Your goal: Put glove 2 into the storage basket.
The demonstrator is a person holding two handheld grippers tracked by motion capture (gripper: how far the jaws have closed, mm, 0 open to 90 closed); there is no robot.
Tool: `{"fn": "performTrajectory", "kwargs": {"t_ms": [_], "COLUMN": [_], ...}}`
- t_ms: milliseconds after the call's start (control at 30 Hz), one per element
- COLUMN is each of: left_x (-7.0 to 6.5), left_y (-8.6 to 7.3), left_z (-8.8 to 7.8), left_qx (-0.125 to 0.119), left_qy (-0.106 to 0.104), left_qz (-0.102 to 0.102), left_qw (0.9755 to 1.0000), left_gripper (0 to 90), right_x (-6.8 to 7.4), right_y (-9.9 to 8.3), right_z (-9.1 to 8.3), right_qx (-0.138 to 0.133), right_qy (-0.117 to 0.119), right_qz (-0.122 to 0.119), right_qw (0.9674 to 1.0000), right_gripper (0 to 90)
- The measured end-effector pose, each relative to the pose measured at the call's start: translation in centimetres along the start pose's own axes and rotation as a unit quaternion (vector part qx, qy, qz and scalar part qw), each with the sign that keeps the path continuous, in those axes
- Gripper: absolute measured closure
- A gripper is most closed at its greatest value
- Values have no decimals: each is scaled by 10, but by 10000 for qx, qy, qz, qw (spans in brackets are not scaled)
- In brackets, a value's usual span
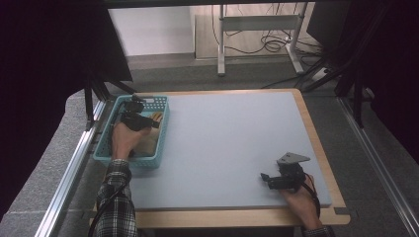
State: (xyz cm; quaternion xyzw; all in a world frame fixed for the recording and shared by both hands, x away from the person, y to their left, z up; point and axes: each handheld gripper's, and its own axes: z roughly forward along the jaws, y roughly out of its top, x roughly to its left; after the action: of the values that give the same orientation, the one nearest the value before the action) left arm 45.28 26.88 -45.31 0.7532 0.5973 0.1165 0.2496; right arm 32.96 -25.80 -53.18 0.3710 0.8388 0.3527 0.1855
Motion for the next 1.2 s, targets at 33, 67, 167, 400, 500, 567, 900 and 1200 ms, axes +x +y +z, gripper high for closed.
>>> {"fn": "performTrajectory", "kwargs": {"t_ms": [33,67,167,400,500,567,900,1200], "left_x": [1,2,5,21,22,21,12,22], "left_y": [0,-1,-5,-19,-23,-23,-22,-26], "left_z": [-6,-11,-19,2,19,26,34,27], "left_qx": [-87,-150,-256,250,489,540,480,258], "left_qy": [32,73,281,704,685,652,238,592], "left_qz": [26,38,41,-79,-127,-168,-303,-350], "left_qw": [10000,9999,9993,9972,9964,9963,9981,9973], "left_gripper": [127,150,357,822,862,868,900,629], "right_x": [0,0,0,0,0,0,0,0], "right_y": [0,0,0,0,0,0,0,0], "right_z": [0,0,0,0,0,0,0,0], "right_qx": [0,0,0,0,0,-1,-1,-2], "right_qy": [0,0,-1,-1,0,0,-1,0], "right_qz": [-2,-2,-4,-1,1,1,1,-1], "right_qw": [10000,10000,10000,10000,10000,10000,10000,10000], "right_gripper": [155,155,155,155,155,155,155,155]}}
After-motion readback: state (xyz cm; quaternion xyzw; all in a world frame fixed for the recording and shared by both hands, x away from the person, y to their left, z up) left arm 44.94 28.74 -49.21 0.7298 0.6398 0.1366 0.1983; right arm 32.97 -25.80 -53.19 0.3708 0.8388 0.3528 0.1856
